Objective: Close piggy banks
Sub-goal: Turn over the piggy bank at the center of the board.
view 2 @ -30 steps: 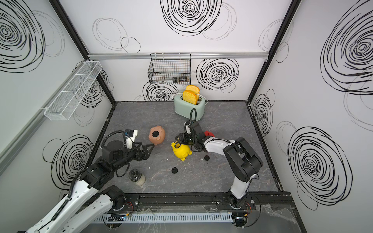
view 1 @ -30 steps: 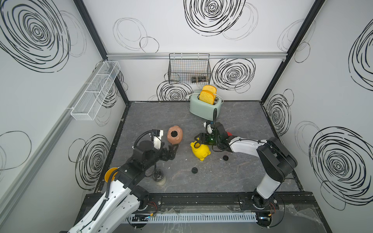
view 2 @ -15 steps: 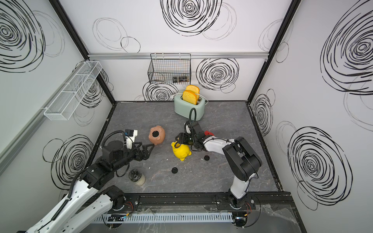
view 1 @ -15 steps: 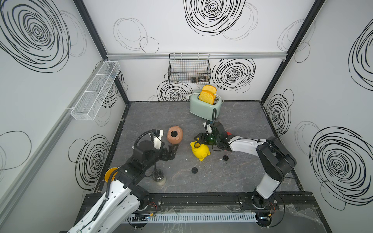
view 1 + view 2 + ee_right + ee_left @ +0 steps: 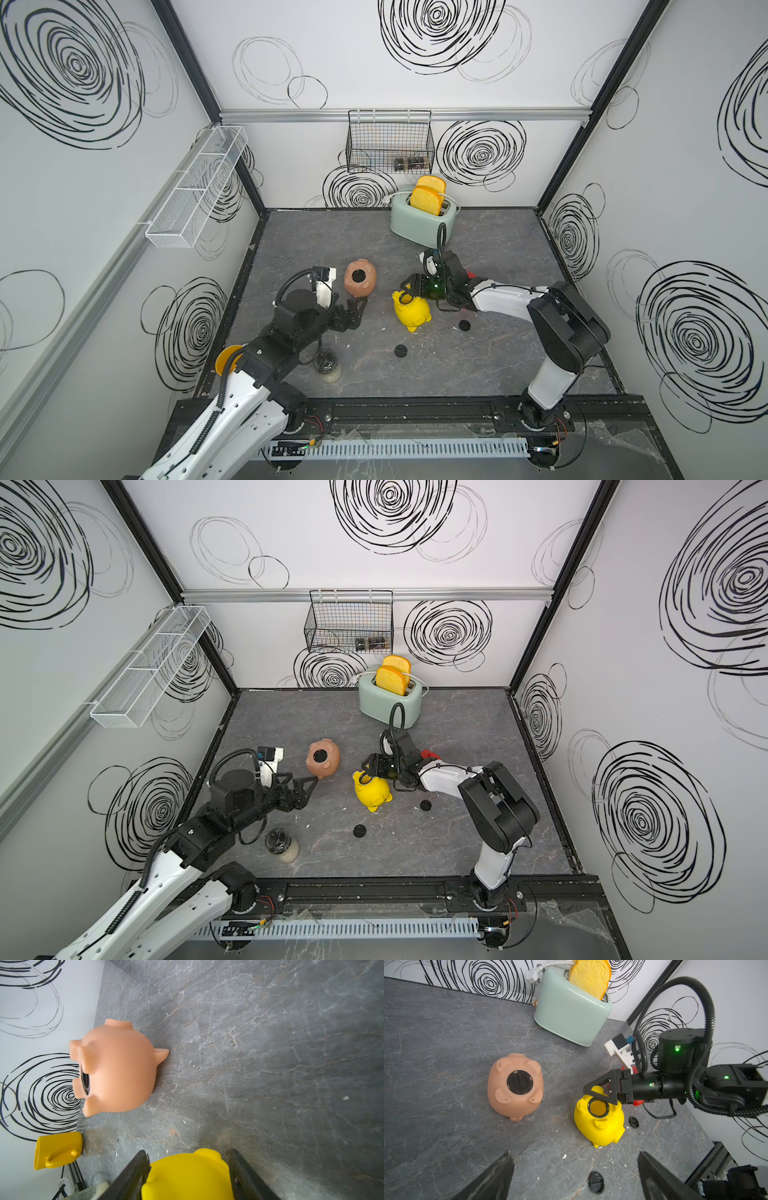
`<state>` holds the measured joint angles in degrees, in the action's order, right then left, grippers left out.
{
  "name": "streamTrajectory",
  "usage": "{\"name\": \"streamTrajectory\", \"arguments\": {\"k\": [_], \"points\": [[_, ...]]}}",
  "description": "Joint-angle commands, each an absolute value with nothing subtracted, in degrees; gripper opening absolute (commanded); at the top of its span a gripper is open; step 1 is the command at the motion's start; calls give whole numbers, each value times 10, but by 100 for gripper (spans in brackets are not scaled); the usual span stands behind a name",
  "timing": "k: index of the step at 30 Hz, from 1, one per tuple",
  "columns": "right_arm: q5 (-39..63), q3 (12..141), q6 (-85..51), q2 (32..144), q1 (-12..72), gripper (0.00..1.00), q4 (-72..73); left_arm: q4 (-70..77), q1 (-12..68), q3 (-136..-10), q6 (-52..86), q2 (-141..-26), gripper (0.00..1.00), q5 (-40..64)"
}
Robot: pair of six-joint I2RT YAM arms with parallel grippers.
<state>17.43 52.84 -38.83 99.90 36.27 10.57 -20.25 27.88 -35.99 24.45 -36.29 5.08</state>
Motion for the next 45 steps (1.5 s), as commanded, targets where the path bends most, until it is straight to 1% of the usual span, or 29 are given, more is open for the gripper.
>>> {"name": "streamTrajectory", "arguments": {"k": [1, 23, 28, 35, 45], "points": [[175, 528, -395, 1006, 362, 64, 61, -197, 282, -357, 243, -359, 96, 48], [175, 542, -398, 983, 357, 63, 40, -198, 287, -357, 243, -356, 96, 43], [181, 541, -392, 959, 342, 64, 30, -199, 287, -357, 243, -353, 96, 41], [182, 555, -377, 952, 339, 65, 11, -199, 288, -357, 243, -354, 96, 40], [159, 554, -362, 920, 338, 69, -12, -200, 290, -357, 243, -353, 96, 39]]}}
